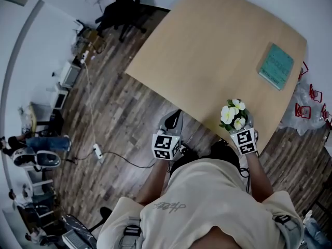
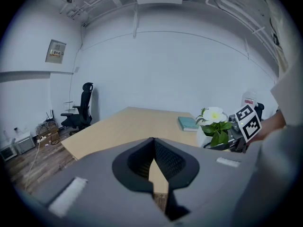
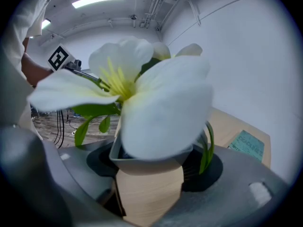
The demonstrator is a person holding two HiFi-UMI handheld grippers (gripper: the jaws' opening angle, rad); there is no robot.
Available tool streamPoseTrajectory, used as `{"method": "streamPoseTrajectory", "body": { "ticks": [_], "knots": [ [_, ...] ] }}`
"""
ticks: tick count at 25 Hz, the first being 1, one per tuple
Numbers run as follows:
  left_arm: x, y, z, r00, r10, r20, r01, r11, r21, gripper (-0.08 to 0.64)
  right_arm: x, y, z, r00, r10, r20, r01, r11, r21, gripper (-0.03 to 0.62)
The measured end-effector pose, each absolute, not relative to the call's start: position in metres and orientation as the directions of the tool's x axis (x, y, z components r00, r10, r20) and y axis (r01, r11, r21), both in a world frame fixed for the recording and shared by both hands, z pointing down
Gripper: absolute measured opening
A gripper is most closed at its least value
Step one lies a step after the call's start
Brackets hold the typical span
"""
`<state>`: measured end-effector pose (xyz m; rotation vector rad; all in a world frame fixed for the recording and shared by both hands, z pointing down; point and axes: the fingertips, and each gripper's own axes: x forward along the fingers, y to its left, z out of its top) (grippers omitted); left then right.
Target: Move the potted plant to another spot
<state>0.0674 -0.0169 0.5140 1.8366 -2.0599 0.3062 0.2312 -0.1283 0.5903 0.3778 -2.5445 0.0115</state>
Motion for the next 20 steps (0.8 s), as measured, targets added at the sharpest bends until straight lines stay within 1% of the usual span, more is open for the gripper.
{"method": "streamPoseTrajectory", "body": {
  "ticks": [3, 7, 11, 16, 20],
  "knots": [
    [0.053, -0.001, 0.512, -0.085, -0.918, 0.388, -0.988, 0.129, 0.09, 0.018, 0.219, -0.104, 0.588, -0.799, -0.261, 0.541, -0.269, 0.961, 0.066, 0.347],
    [0.023, 0.03, 0.514, -0.111, -0.918, 0.38, -0.981, 0.163, 0.105, 0.018, 0.192, -0.072, 0.588, -0.804, -0.234, 0.547, -0.236, 0.969, 0.068, 0.347],
    [-0.009, 0.072, 0.522, -0.147, -0.906, 0.397, -0.976, 0.198, 0.09, 0.018, 0.162, -0.048, 0.588, -0.81, -0.21, 0.547, -0.214, 0.975, 0.057, 0.347],
    [-0.05, 0.129, 0.527, -0.202, -0.897, 0.393, -0.964, 0.252, 0.081, 0.018, 0.121, -0.019, 0.592, -0.822, -0.193, 0.535, -0.218, 0.976, 0.018, 0.347],
    [-0.081, 0.175, 0.532, -0.241, -0.888, 0.391, -0.952, 0.294, 0.081, 0.018, 0.08, 0.004, 0.59, -0.83, -0.187, 0.525, -0.198, 0.98, 0.035, 0.347]
  ]
}}
